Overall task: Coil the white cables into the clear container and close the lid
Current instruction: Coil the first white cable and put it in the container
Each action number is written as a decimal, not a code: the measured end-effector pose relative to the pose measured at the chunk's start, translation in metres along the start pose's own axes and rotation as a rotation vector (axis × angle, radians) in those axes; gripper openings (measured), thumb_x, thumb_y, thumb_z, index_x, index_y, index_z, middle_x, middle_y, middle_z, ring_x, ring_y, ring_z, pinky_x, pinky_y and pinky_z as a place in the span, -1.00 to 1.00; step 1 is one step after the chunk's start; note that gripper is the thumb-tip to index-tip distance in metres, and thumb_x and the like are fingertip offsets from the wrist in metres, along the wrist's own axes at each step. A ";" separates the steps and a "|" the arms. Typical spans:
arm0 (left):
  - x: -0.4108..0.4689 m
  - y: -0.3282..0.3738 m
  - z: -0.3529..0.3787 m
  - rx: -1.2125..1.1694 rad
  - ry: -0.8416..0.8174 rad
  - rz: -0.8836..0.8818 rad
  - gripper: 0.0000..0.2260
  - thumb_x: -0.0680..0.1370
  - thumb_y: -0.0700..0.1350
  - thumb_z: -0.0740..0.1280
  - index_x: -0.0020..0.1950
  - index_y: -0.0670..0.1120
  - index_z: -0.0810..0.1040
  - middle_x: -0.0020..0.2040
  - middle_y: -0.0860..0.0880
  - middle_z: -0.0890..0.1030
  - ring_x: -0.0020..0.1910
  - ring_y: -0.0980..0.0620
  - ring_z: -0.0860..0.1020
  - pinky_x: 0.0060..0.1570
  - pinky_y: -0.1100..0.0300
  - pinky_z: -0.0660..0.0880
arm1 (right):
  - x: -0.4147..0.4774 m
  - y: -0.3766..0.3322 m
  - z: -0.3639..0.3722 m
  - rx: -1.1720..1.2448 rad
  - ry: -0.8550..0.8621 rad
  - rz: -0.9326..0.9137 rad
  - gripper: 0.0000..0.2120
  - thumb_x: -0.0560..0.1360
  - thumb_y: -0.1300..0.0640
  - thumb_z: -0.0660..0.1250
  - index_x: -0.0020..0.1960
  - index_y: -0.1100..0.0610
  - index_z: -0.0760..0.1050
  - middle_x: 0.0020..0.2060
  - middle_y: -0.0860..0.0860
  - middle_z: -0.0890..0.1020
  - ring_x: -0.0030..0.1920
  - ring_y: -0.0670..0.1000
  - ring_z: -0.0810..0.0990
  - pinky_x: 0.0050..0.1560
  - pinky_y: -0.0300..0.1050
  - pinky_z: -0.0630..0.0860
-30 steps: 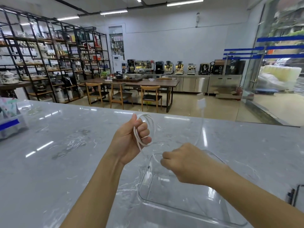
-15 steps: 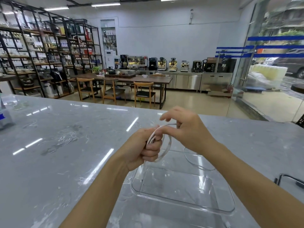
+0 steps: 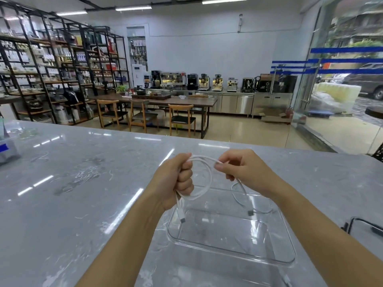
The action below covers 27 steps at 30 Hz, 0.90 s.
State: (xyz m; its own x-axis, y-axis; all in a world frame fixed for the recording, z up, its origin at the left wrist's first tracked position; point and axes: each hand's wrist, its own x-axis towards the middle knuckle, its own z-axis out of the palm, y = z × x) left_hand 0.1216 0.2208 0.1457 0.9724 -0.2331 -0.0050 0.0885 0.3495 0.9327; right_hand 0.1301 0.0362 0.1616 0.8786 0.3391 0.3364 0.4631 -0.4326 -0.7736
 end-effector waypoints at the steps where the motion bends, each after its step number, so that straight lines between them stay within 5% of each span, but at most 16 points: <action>1: 0.002 0.002 -0.004 -0.027 0.043 0.012 -0.59 0.58 -0.07 0.14 -0.48 -0.04 0.25 -0.66 0.08 0.15 -0.71 0.14 0.10 -0.61 0.30 0.05 | -0.001 0.003 -0.007 -0.076 -0.066 0.064 -0.87 0.47 0.16 0.35 -0.26 0.08 0.57 -0.40 -0.01 0.56 -0.37 -0.07 0.50 -0.23 -0.17 0.45; 4: 0.008 0.004 -0.012 -0.021 0.133 0.042 -0.61 0.59 -0.08 0.14 -0.45 -0.04 0.21 -0.66 0.08 0.15 -0.71 0.13 0.09 -0.62 0.33 0.06 | -0.009 0.009 -0.022 -0.236 -0.321 0.211 -0.82 0.46 0.16 0.36 -0.25 0.24 0.53 -0.44 -0.03 0.47 -0.41 -0.07 0.39 -0.34 -0.29 0.35; 6: 0.011 0.001 -0.014 -0.002 0.161 0.036 -0.61 0.59 -0.07 0.13 -0.45 -0.04 0.20 -0.66 0.08 0.15 -0.70 0.13 0.09 -0.63 0.33 0.07 | -0.013 0.007 -0.026 -0.105 -0.366 0.232 -0.83 0.47 0.23 0.34 -0.27 0.28 0.50 -0.52 -0.05 0.46 -0.50 -0.09 0.35 -0.49 -0.32 0.30; 9: 0.017 -0.007 -0.015 0.004 0.163 -0.005 -0.60 0.59 -0.08 0.12 -0.45 -0.04 0.18 -0.66 0.08 0.15 -0.70 0.13 0.08 -0.64 0.33 0.07 | -0.013 -0.002 -0.023 0.334 -0.174 0.140 -0.90 0.44 0.35 0.31 -0.25 0.33 0.50 -0.52 0.05 0.54 -0.57 -0.06 0.45 -0.59 -0.29 0.35; 12: 0.022 -0.014 -0.008 0.002 0.116 -0.042 -0.59 0.60 -0.09 0.11 -0.47 -0.03 0.18 -0.65 0.08 0.14 -0.70 0.13 0.07 -0.64 0.34 0.05 | -0.008 -0.012 -0.013 0.504 -0.028 0.043 -0.93 0.40 0.39 0.32 -0.26 0.31 0.51 -0.48 0.10 0.61 -0.52 -0.01 0.58 -0.59 -0.27 0.46; 18: 0.022 -0.019 0.007 -0.013 0.035 -0.065 -0.59 0.60 -0.07 0.11 -0.46 -0.03 0.17 -0.65 0.07 0.12 -0.70 0.14 0.07 -0.62 0.34 0.05 | -0.003 -0.006 0.017 0.153 -0.011 0.020 -0.85 0.39 0.33 0.40 -0.32 0.18 0.53 -0.49 0.02 0.58 -0.51 -0.04 0.54 -0.55 -0.28 0.42; 22: 0.020 -0.018 0.009 -0.003 -0.007 -0.075 -0.60 0.60 -0.06 0.11 -0.44 -0.03 0.15 -0.65 0.08 0.12 -0.71 0.15 0.07 -0.63 0.35 0.07 | -0.008 0.008 0.036 -0.263 0.202 -0.036 -0.66 0.37 0.25 0.39 -0.42 -0.06 0.34 -0.53 -0.10 0.41 -0.46 -0.10 0.37 -0.34 -0.16 0.35; 27: 0.020 -0.019 0.007 -0.034 -0.023 -0.093 -0.59 0.60 -0.05 0.12 -0.45 -0.04 0.17 -0.65 0.08 0.12 -0.72 0.15 0.07 -0.62 0.35 0.07 | -0.008 0.023 0.046 -0.139 0.296 -0.025 -0.66 0.29 0.23 0.34 -0.06 0.00 0.26 -0.16 -0.05 0.40 -0.18 -0.03 0.42 -0.14 -0.08 0.40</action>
State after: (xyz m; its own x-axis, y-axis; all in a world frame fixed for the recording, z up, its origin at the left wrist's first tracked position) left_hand 0.1379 0.2027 0.1304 0.9545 -0.2866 -0.0822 0.1857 0.3556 0.9160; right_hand 0.1278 0.0619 0.1163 0.8531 0.1019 0.5117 0.4785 -0.5439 -0.6893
